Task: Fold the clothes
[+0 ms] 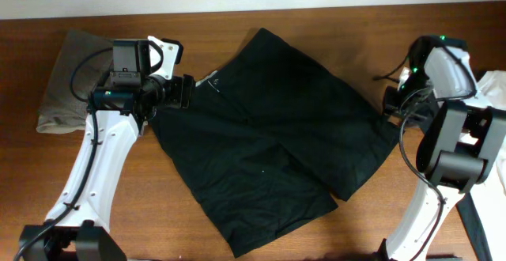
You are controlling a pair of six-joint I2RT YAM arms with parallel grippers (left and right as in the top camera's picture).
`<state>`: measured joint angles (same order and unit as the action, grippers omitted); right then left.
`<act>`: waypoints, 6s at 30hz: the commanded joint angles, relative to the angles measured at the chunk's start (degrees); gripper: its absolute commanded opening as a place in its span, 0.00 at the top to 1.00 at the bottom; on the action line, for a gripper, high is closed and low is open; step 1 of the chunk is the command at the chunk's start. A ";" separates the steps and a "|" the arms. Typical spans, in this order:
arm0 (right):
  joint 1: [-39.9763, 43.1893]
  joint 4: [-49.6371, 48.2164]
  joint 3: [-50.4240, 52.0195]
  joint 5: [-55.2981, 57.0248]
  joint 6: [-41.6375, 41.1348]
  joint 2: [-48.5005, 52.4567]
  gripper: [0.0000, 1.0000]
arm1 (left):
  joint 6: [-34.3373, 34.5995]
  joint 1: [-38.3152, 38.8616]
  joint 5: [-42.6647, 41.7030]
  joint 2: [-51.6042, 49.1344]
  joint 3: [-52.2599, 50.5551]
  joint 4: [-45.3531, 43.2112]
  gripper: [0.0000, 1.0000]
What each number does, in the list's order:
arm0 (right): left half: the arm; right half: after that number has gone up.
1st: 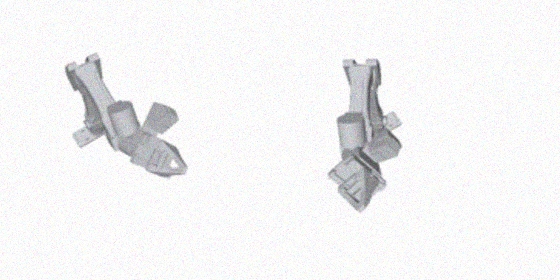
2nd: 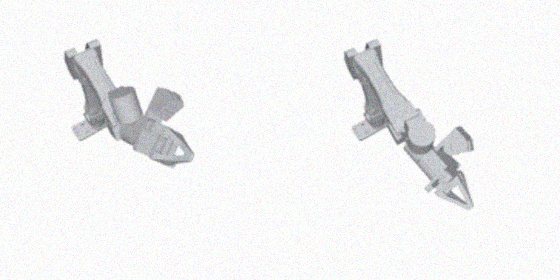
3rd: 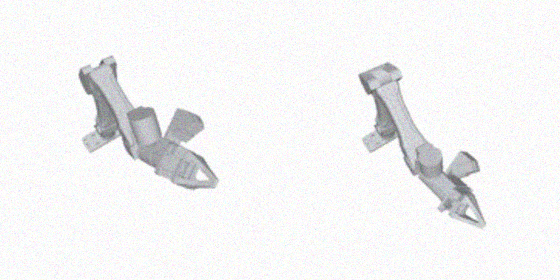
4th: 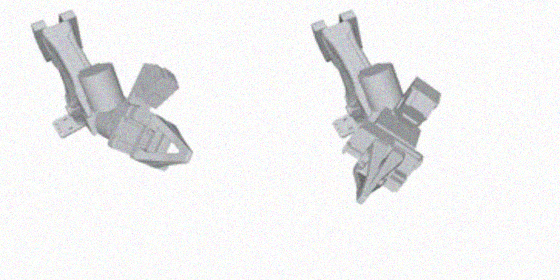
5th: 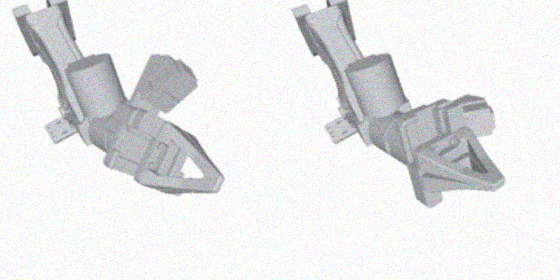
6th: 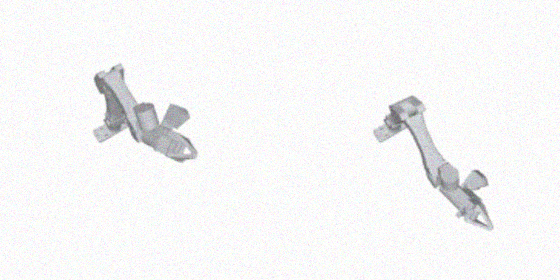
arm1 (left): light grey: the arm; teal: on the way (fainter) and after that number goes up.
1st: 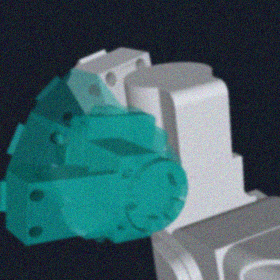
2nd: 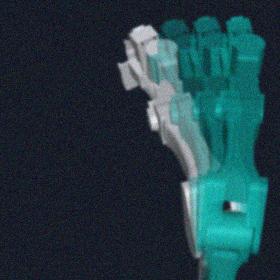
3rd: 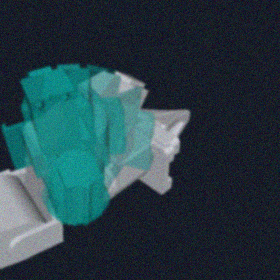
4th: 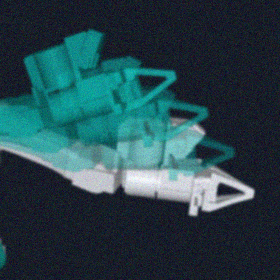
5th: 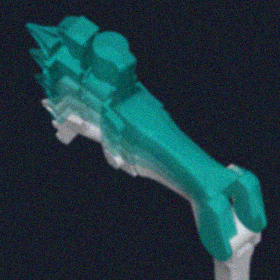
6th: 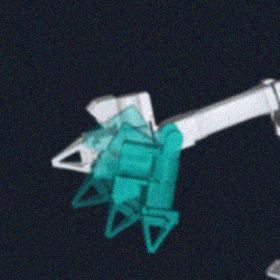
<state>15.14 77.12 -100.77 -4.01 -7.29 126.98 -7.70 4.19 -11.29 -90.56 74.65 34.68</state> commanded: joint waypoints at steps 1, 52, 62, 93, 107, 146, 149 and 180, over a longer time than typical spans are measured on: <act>0.13 -3.15 3.80 2.58 -0.26 -0.15 0.86 | -1.11 0.17 0.94 -0.50 0.57 -0.57 0.23; 0.92 -13.64 16.94 -12.22 -13.07 -12.15 0.35 | -7.41 4.11 -3.91 -34.51 18.08 -5.46 0.53; 3.69 -32.70 22.25 -16.33 -14.49 -12.17 0.90 | -7.41 4.17 -2.80 -39.95 18.08 -3.78 0.53; 9.55 -35.89 4.15 -7.45 -3.41 -7.78 0.61 | -7.61 4.17 -1.42 -39.93 61.42 32.70 0.17; 5.66 0.00 -16.46 -27.30 2.64 -16.79 0.51 | -3.08 -2.19 8.72 -52.85 57.61 51.93 0.19; -6.95 -35.95 16.24 -12.37 -12.09 -6.60 0.96 | 4.26 -7.10 11.23 -29.66 33.05 61.20 0.99; -7.37 -42.23 16.24 -6.36 -17.62 -1.42 0.96 | 4.26 -8.20 11.26 -24.30 33.07 60.98 0.88; -14.36 1.86 -14.62 -4.79 -5.03 -12.48 0.63 | 0.37 5.55 16.37 -51.36 33.11 1.49 1.00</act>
<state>0.69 79.99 -121.10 -17.93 -7.66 112.77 -12.82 12.78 -14.59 -138.23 108.66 34.24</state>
